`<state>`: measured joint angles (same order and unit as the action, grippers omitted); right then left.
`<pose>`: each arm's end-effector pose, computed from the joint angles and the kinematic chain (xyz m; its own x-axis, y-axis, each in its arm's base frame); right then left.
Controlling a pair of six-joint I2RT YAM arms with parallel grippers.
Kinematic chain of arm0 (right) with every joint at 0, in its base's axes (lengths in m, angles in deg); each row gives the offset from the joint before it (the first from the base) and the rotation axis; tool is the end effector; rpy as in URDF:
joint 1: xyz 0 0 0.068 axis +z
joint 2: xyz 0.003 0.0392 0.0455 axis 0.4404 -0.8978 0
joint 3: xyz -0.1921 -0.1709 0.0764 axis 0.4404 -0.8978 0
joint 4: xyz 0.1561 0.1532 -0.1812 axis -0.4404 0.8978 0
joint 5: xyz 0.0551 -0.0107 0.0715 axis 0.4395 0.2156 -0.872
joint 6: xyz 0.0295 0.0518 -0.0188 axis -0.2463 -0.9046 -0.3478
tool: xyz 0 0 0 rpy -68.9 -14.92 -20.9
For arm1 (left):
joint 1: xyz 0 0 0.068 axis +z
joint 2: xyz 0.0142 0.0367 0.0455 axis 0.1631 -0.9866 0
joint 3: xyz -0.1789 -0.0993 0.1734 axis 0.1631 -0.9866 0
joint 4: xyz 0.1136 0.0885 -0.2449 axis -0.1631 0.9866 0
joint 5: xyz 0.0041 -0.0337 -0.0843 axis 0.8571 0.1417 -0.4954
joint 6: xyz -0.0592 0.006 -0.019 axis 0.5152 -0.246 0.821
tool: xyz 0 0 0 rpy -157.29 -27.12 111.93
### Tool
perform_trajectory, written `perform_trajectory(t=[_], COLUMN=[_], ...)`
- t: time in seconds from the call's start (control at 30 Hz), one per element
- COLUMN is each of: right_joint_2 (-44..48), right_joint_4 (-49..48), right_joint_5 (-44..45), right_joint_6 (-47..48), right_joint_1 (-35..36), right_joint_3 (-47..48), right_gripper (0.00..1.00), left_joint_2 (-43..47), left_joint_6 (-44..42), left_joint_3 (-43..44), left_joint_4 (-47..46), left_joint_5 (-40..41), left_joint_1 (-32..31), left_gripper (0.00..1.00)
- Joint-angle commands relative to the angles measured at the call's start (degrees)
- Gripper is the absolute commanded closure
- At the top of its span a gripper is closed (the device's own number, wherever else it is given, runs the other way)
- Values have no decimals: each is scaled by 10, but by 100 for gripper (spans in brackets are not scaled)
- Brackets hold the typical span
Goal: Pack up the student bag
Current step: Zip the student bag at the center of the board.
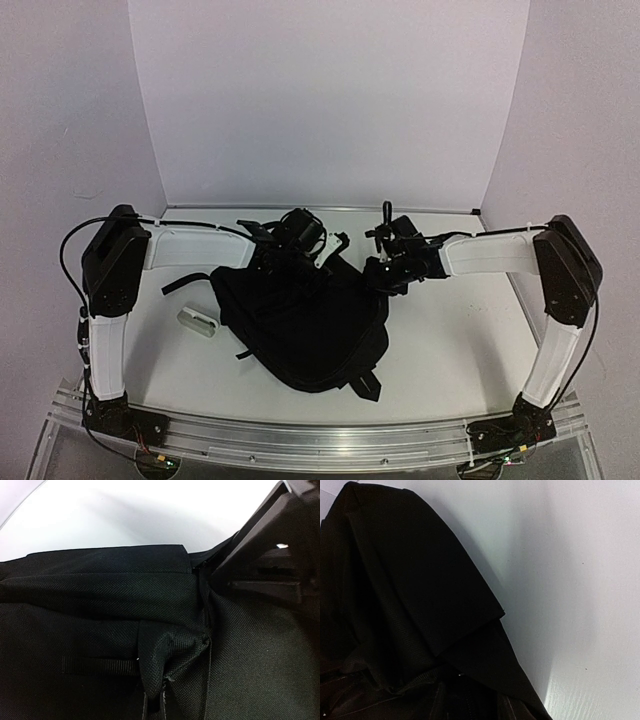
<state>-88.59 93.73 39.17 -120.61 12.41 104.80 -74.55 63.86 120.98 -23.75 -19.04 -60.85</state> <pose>0.3264 0.2659 0.1564 -0.8667 0.0617 -0.4949 -0.1962 0.8702 0.4520 0.2987 -0.3749 0.1759 -0.4329 0.6262 -0.6485 0.8054 0.5918 0.0338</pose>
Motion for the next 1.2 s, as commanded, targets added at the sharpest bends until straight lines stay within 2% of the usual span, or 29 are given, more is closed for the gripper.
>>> perform_trajectory(t=[0.0, 0.3, 0.37, 0.4, 0.47, 0.7, 0.83, 1.17], right_joint_2=[-20, -43, -48, -50, -43, 79, 142, 233], right_joint_4=[-31, -105, -119, -121, -121, -114, -74, -9], right_joint_5=[-1, -6, -2, 6, 11, 21, 8, -29], right_joint_6=[11, 34, 48, 53, 58, 44, 17, -43], right_joint_1=[-2, -2, -3, -2, -2, -2, -1, 13], right_joint_3=[11, 7, 7, 7, 4, -57, -98, -187], right_gripper=[71, 74, 80, 89, 99, 100, 100, 100], left_joint_2=[24, 39, 41, 41, 40, 35, 31, 35], left_joint_6=[4, 23, 24, 25, 43, 99, 120, 141], left_joint_3=[-10, -37, -39, -39, -37, -30, -27, -28], left_joint_4=[11, 12, 13, 14, 19, 45, 54, 50], left_joint_5=[19, 19, 19, 20, 27, 81, 97, 111], left_joint_1=[3, 3, 3, 3, 3, 4, 5, 15], left_gripper=[100, 100, 100, 100, 100, 100, 100, 100])
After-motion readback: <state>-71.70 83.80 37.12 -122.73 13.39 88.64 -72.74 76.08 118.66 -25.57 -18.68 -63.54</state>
